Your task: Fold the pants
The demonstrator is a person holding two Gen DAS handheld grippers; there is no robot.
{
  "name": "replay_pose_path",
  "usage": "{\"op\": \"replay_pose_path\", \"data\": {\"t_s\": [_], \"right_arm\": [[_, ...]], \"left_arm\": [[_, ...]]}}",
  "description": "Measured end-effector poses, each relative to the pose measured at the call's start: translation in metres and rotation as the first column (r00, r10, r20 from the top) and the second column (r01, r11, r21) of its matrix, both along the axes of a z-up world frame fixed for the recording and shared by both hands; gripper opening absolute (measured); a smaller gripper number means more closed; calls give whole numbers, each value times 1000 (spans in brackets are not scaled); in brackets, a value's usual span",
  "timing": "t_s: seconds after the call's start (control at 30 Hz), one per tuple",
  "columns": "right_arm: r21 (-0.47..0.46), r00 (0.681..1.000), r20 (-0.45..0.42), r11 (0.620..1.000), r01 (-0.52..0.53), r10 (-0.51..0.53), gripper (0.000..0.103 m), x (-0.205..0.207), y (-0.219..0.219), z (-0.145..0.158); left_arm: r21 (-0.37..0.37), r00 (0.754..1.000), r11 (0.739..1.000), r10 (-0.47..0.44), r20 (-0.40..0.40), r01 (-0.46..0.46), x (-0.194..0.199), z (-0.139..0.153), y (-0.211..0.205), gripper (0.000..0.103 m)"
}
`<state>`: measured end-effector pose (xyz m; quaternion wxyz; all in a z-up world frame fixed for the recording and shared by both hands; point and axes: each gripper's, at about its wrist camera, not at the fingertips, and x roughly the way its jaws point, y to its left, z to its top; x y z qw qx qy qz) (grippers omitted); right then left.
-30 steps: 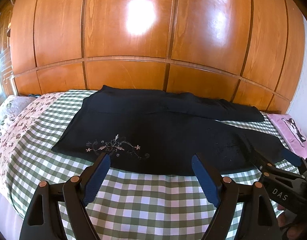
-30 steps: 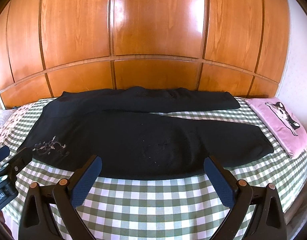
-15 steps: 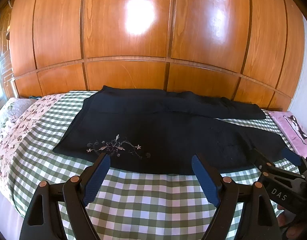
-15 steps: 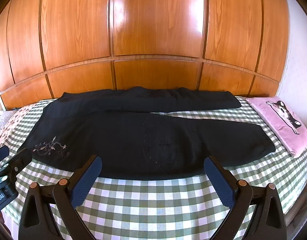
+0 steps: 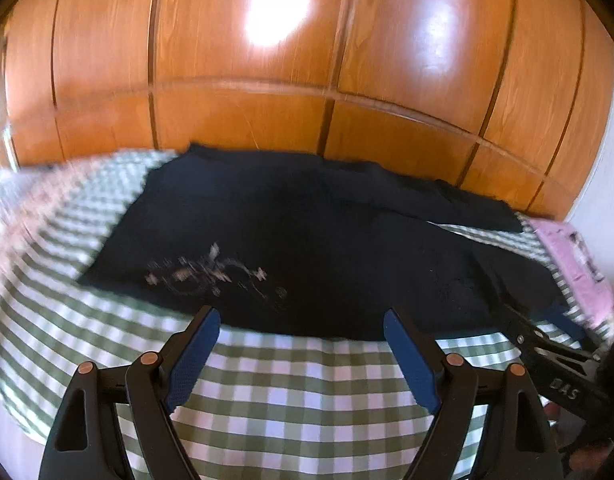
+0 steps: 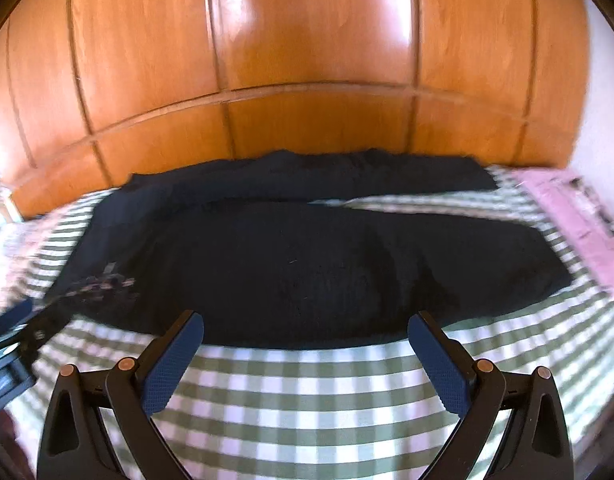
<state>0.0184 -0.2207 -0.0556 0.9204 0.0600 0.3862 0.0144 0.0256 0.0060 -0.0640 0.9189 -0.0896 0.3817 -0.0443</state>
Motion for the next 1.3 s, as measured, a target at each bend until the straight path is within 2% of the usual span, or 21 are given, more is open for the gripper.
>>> {"op": "replay_pose_path", "data": {"t_s": [0.03, 0.13, 0.23, 0.33, 0.4, 0.47, 0.57, 0.63, 0.7, 0.77, 0.83, 0.9, 0.93, 1.03, 1.1, 1.13, 1.17, 1.23, 1.3], "right_arm": [[35, 1000, -10, 999, -16, 17, 103, 1, -5, -3], [173, 997, -59, 984, -37, 48, 103, 2, -33, -17], [284, 994, -100, 959, -12, 42, 103, -1, -68, -31], [380, 985, -175, 923, 63, 5, 103, -5, -103, -47], [397, 978, -203, 908, 132, -53, 103, -9, -126, -55], [436, 967, -224, 875, 209, -120, 102, -15, -153, -62], [491, 950, -236, 818, 300, -207, 100, -22, -188, -69], [521, 932, -245, 774, 360, -269, 96, -26, -211, -75], [548, 912, -249, 729, 411, -327, 90, -29, -234, -80], [559, 894, -243, 699, 446, -376, 84, -29, -253, -80], [574, 871, -248, 660, 485, -424, 77, -25, -270, -84], [591, 849, -254, 621, 516, -463, 72, -17, -289, -88], [594, 843, -255, 611, 523, -474, 70, -13, -292, -92], [599, 827, -252, 591, 541, -502, 63, 4, -306, -95], [573, 818, -264, 599, 559, -512, 48, 17, -314, -94], [545, 811, -274, 611, 574, -517, 28, 21, -318, -96], [532, 810, -284, 618, 579, -513, 21, 27, -320, -98], [524, 817, -292, 631, 572, -497, 17, 29, -322, -96], [489, 832, -269, 675, 553, -486, 16, 27, -318, -83]], "left_arm": [[-40, 1000, 999, -3, -18, 3, 3, -5, 8, 102], [-164, 997, 986, 9, -79, -22, 11, -24, 43, 103], [-226, 988, 968, 76, -133, -105, 18, -40, 88, 103], [-303, 966, 925, 174, -194, -227, 28, -59, 141, 103], [-327, 945, 896, 232, -232, -300, 37, -71, 168, 103], [-325, 924, 878, 269, -271, -351, 47, -78, 189, 103], [-300, 906, 873, 296, -302, -385, 64, -86, 202, 102], [-282, 901, 871, 322, -290, -402, 74, -87, 208, 95], [-267, 890, 867, 337, -309, -421, 85, -89, 212, 71], [-271, 879, 857, 344, -330, -437, 93, -92, 215, 58], [-288, 867, 841, 351, -354, -458, 99, -97, 219, 31], [-311, 865, 831, 345, -365, -462, 102, -99, 223, 20], [-321, 869, 830, 336, -364, -456, 104, -100, 224, 10], [-306, 873, 838, 345, -344, -452, 100, -98, 222, 7], [-289, 880, 848, 353, -317, -444, 91, -89, 219, 6], [-288, 884, 850, 354, -306, -440, 88, -86, 219, 6], [-288, 887, 852, 355, -295, -437, 84, -82, 219, 6], [-296, 891, 852, 354, -286, -433, 74, -75, 219, 6], [-303, 899, 856, 345, -268, -419, 62, -65, 219, 6]]}}
